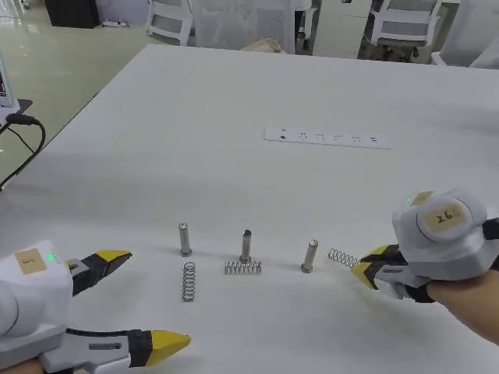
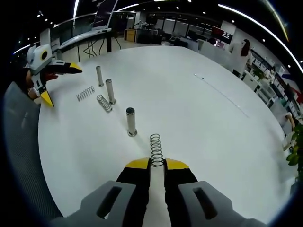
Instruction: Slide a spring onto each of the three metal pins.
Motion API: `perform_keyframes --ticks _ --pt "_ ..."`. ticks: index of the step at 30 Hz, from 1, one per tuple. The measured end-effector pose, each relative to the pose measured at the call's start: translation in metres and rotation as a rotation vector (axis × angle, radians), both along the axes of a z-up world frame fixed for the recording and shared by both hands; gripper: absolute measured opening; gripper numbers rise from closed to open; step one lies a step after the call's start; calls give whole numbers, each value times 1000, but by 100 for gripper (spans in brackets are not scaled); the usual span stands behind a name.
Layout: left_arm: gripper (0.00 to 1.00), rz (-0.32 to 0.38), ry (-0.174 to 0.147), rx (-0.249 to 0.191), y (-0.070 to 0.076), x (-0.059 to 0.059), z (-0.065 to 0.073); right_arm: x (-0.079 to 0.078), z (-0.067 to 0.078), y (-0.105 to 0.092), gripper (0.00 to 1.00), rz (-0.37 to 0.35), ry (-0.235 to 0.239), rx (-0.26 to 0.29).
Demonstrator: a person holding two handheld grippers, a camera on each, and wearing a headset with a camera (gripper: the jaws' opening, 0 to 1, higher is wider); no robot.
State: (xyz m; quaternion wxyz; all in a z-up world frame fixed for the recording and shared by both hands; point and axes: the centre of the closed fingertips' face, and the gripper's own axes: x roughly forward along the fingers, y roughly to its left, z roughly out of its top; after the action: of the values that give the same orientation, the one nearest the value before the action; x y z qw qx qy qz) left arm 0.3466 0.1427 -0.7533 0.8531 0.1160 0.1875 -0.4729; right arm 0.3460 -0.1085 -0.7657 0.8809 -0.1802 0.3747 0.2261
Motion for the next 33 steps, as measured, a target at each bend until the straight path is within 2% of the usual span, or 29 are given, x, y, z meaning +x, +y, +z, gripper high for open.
perform_keyframes --ticks 7,13,16,19,22,27,33 --pt "83 -4 -14 -6 -1 -1 6 -16 11 -2 8 28 26 -5" --pt "83 -10 -22 -9 -2 -3 11 -37 15 7 8 66 77 22" --pt "83 -18 -26 -14 -4 -5 14 -43 20 17 8 90 100 47" --pt "83 -26 -31 -14 -5 -7 17 -45 26 28 8 113 104 69" --pt "81 -37 -37 -18 -5 -10 21 -48 31 45 8 150 124 120" --pt "76 -64 -41 -24 -8 -17 28 -53 36 66 8 217 143 143" --pt "66 -136 -50 -33 -19 -29 39 -55 43 88 8 286 152 159"
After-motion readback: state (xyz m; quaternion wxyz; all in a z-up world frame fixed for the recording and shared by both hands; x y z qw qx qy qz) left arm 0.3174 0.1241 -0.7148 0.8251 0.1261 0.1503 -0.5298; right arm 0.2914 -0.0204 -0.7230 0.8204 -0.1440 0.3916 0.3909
